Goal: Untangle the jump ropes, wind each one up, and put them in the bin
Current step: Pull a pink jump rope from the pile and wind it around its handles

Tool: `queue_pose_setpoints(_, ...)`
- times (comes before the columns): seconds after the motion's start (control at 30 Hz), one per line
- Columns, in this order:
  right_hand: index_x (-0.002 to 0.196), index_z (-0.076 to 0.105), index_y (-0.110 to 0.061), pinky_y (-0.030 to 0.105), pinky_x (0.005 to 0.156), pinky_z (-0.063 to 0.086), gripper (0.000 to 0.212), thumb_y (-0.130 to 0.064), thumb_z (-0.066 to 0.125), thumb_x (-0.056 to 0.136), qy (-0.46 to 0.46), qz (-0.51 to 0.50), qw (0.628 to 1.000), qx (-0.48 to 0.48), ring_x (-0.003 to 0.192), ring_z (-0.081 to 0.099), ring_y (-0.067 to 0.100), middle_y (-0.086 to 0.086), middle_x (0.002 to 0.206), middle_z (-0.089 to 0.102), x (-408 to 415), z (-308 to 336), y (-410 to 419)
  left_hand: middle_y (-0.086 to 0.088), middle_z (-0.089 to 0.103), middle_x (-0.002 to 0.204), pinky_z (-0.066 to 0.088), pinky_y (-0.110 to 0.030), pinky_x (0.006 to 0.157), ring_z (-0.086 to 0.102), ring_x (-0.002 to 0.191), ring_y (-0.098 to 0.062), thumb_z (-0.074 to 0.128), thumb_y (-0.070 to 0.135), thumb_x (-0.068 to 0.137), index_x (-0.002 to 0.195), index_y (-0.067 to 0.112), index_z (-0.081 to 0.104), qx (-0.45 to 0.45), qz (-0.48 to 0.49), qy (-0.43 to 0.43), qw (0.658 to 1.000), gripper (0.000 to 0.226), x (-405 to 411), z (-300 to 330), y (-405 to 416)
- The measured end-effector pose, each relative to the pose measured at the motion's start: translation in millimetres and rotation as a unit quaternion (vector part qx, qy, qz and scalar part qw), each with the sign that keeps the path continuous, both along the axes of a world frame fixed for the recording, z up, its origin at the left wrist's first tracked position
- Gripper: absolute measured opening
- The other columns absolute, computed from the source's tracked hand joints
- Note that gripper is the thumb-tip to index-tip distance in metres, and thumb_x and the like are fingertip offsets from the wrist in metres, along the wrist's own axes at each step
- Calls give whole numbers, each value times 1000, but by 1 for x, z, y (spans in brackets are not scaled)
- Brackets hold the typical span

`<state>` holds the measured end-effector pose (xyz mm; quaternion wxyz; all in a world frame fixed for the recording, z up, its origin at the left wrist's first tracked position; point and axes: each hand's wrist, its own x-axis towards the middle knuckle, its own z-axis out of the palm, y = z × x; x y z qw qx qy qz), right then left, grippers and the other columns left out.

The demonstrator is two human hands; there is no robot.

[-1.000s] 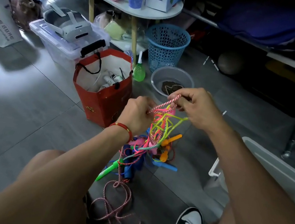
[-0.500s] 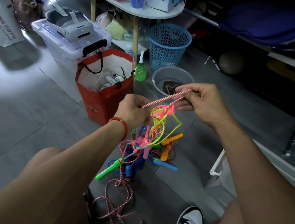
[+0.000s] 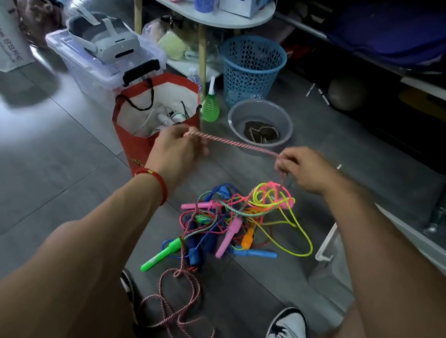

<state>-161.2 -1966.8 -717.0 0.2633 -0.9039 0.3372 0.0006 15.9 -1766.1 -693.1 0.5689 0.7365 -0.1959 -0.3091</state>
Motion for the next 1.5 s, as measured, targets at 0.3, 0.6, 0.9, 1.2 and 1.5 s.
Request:
queue_pose_setpoints(0.3,81,60,-28,25,68,52,22,-26,52,102,-201,130,971,22,70,53,3,-6,84,56,30,44,46,-3,61,77,57,-39,69,58,65,-21,79,32,80,107,19,61,34,-187,-83,978,35,-27,-6,1)
queue_pose_setpoints(0.6,71,60,-18,30,63,40,32,-30,60,100,121,59,990,52,66,52,18,2,66,56,-18,-7,-6,-1,50,65,43,-34,57,47,56,-15,49,36,99,79,13,65,-80,97,-123,984,34,13,-4,16)
queue_pose_setpoints(0.9,85,71,-15,16,58,35,23,-28,57,98,-235,7,971,33,55,48,-3,-18,58,57,-5,78,45,-12,63,96,55,-47,88,63,88,-36,32,64,95,98,14,55,394,-92,-323,855,55,13,-19,40)
queue_pose_setpoints(1.2,88,69,-20,43,60,56,29,-31,48,104,-18,25,993,114,53,48,19,0,60,44,-10,37,54,-4,62,74,38,-46,87,56,73,-29,38,64,96,77,20,62,329,-117,-469,811,54,-1,-3,66)
queue_pose_setpoints(1.5,85,68,-12,30,57,45,24,-22,53,100,-78,27,975,206,59,65,12,1,64,72,19,19,144,-6,50,102,42,-44,77,45,99,-29,64,49,90,87,27,69,215,-145,-512,819,23,11,-39,105)
